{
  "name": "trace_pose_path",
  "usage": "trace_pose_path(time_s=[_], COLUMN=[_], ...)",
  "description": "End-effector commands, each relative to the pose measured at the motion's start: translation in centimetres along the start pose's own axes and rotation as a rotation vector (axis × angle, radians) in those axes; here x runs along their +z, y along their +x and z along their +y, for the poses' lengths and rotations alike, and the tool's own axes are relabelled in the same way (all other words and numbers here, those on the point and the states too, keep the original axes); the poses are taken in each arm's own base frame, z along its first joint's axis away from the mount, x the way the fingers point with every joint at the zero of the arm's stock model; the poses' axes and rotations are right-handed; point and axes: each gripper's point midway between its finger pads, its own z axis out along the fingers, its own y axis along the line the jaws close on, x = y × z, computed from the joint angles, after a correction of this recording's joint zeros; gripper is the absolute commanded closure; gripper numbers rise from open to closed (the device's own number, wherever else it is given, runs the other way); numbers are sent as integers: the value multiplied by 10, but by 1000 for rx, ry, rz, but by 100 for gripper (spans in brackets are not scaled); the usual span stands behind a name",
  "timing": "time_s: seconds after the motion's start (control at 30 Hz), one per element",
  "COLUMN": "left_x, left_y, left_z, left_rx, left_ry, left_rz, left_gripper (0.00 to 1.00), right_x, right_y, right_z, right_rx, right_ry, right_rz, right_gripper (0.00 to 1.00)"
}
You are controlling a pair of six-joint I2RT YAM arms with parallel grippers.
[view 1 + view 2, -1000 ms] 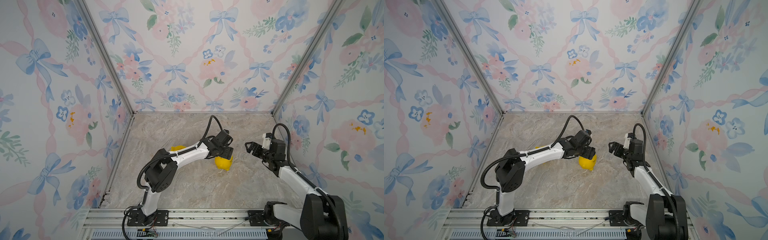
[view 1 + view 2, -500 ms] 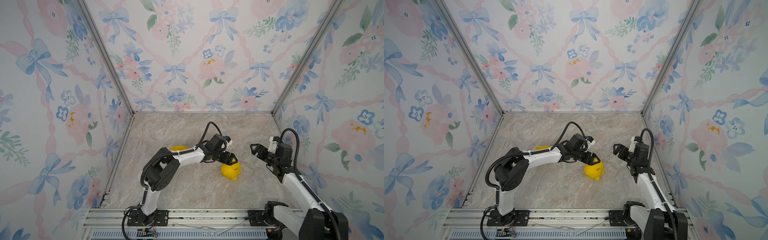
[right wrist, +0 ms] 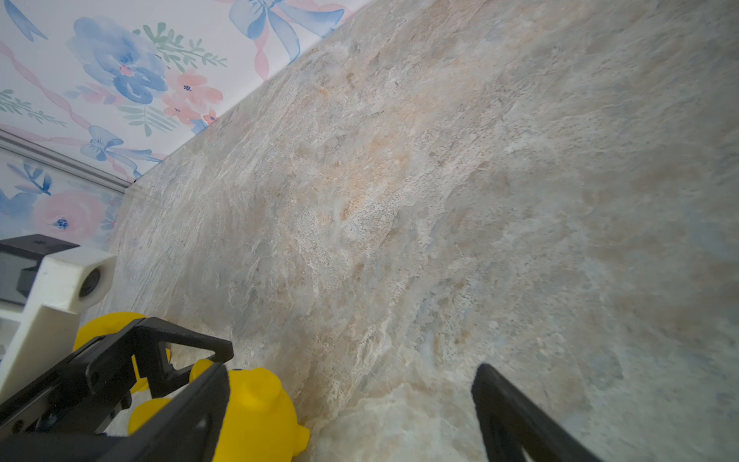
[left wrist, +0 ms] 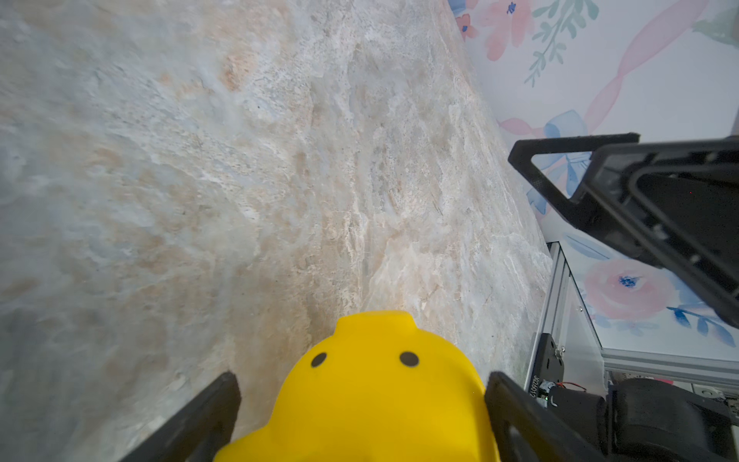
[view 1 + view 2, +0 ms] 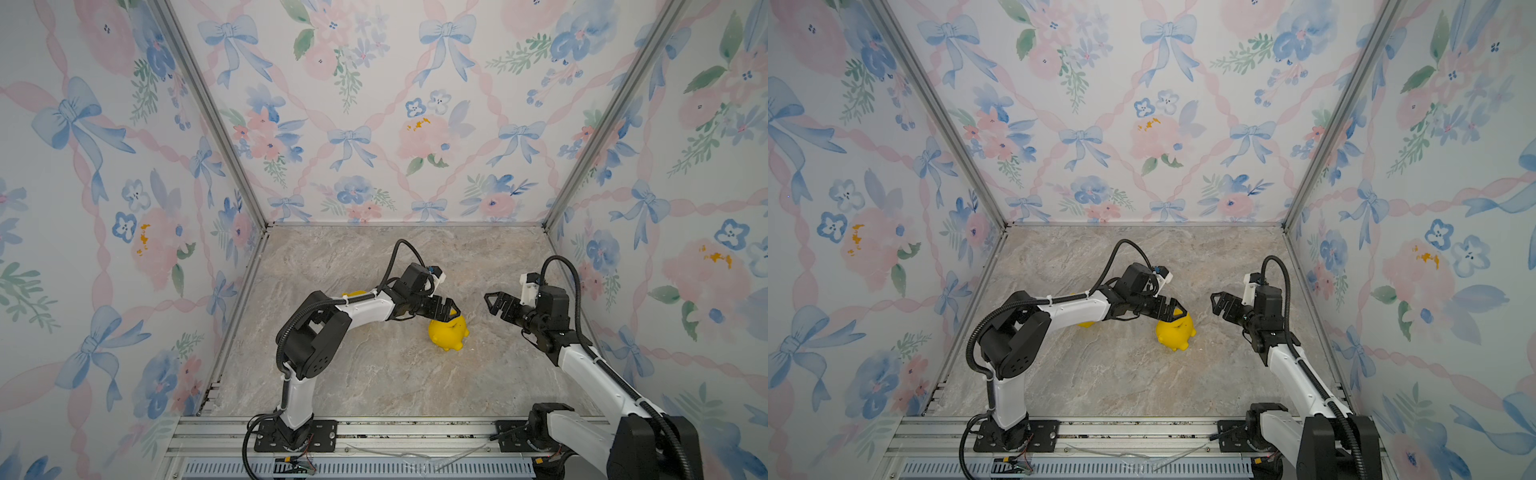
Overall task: Open piggy banks
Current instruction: Adjust the piggy bank at the center of the board.
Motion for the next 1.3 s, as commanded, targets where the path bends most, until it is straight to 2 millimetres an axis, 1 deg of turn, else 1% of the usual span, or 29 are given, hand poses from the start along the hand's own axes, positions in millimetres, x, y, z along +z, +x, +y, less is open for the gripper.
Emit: trace_pose_path(time_s=[0.0, 0.2, 0.37, 0.6, 0.7, 0.8, 0.93, 1.0, 1.07, 1.17, 1.27], left_x=[-14, -21, -25, -38, -47, -57, -70, -76, -82, -88, -96], left_y=[-10, -14, -15, -19, -21, -21, -19, -19, -16, -9, -6], left_z=[3, 27, 41, 51, 54, 60, 63, 61, 58, 55, 55], left_rx=[24, -1, -2, 8, 15, 23, 53, 85, 115, 150, 166], left_ry=[-14, -51, -85, -112, -125, -151, -167, -173, -176, -172, -194], left_rz=[-32, -41, -39, -49, -63, -71, -72, -73, -74, -69, -82], left_gripper=[2, 2, 2, 2, 2, 2, 2, 2, 2, 2, 2], right_x=[4, 11, 21, 28, 29, 31, 34, 35, 36, 34, 27], right_y=[-2, 2, 3, 12, 18, 23, 29, 31, 37, 46, 52], right_z=[6, 17, 17, 20, 22, 28, 31, 23, 17, 13, 15], right_rx=[-30, -84, -83, -80, -94, -104, -110, -83, -63, -52, -60], right_ry=[-6, -31, -5, 6, 2, -23, -19, 25, 55, 66, 79], right_rz=[9, 37, 84, 117, 122, 128, 142, 149, 168, 183, 193], right_gripper=[3, 3, 4, 4, 4, 4, 4, 3, 2, 1, 1])
